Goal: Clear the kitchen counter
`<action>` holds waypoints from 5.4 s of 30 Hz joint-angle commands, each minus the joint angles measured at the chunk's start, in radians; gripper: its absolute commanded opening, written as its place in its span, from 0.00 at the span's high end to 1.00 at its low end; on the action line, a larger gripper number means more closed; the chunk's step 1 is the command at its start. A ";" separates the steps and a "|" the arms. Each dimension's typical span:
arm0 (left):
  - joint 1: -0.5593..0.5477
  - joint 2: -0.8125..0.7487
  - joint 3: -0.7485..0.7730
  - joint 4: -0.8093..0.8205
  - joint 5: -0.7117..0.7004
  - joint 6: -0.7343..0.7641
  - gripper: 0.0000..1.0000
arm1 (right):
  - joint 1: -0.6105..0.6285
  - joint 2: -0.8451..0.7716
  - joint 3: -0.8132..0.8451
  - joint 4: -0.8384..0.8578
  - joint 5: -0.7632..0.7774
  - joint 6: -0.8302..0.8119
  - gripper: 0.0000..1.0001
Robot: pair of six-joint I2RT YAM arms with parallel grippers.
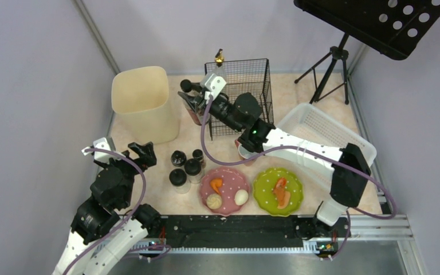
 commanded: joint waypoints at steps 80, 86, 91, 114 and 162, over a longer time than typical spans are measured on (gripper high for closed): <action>0.082 0.037 -0.006 0.085 0.164 0.029 0.05 | -0.413 0.365 0.185 0.289 0.523 0.273 1.00; 0.089 0.040 -0.006 0.088 0.175 0.032 0.05 | -0.412 0.376 0.167 0.271 0.489 0.281 1.00; 0.093 0.039 -0.008 0.093 0.184 0.035 0.05 | -0.412 0.379 0.145 0.266 0.480 0.280 0.86; 0.109 0.057 -0.009 0.092 0.186 0.037 0.05 | -0.353 0.225 0.114 0.254 0.497 0.175 0.35; 0.115 0.074 -0.050 0.031 0.291 0.055 0.04 | 0.092 -0.567 -0.475 -0.702 0.160 0.286 0.30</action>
